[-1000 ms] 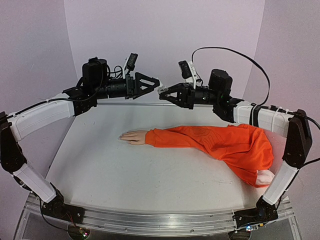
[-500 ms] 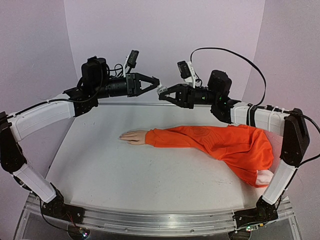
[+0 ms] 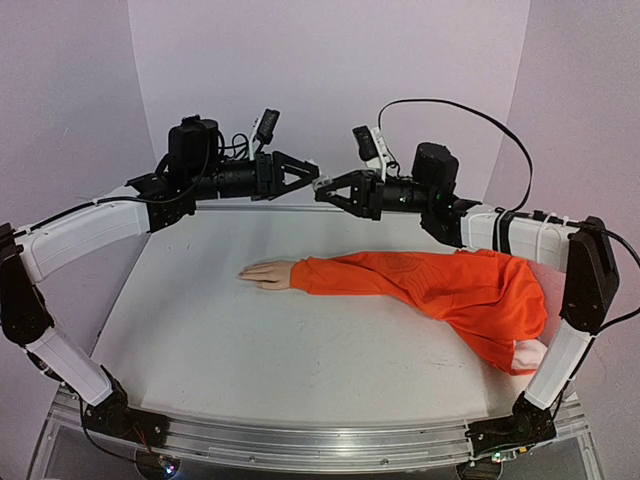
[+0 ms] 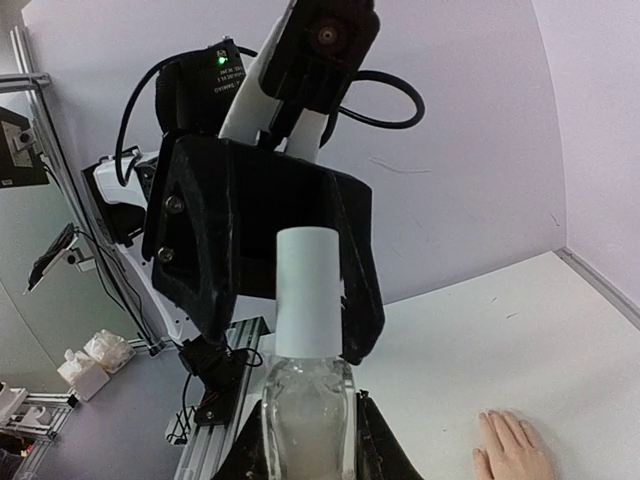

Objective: Paint the nails

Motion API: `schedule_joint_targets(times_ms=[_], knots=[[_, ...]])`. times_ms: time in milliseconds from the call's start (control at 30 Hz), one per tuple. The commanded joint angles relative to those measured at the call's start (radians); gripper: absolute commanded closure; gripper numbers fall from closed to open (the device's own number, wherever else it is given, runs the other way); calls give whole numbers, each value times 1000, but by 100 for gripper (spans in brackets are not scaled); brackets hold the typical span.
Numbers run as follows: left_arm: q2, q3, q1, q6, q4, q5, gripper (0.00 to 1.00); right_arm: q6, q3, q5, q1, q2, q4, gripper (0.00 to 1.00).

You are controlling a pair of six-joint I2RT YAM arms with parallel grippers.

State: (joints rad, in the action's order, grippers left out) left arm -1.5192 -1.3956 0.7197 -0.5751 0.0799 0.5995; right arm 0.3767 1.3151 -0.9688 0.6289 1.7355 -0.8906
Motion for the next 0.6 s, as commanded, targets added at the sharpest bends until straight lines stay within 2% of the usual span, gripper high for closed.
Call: schedule_joint_targets(times_ms=[0,133,233,400,567], knots=[[32,-97,-3,27,-144,-3,49,-89,22,18,1,-29,18,100],[37,-134,-5,43,-258,-10,41,-117,16,24,0,-33,40,100],[29,-157,-5,56,-305,-12,39,-126,16,20,1,-32,51,100],[5,-173,-5,62,-300,5,44,-125,24,-8,3,-27,55,100],[-8,-160,-5,52,-193,30,47,-124,27,-19,12,-24,55,100]])
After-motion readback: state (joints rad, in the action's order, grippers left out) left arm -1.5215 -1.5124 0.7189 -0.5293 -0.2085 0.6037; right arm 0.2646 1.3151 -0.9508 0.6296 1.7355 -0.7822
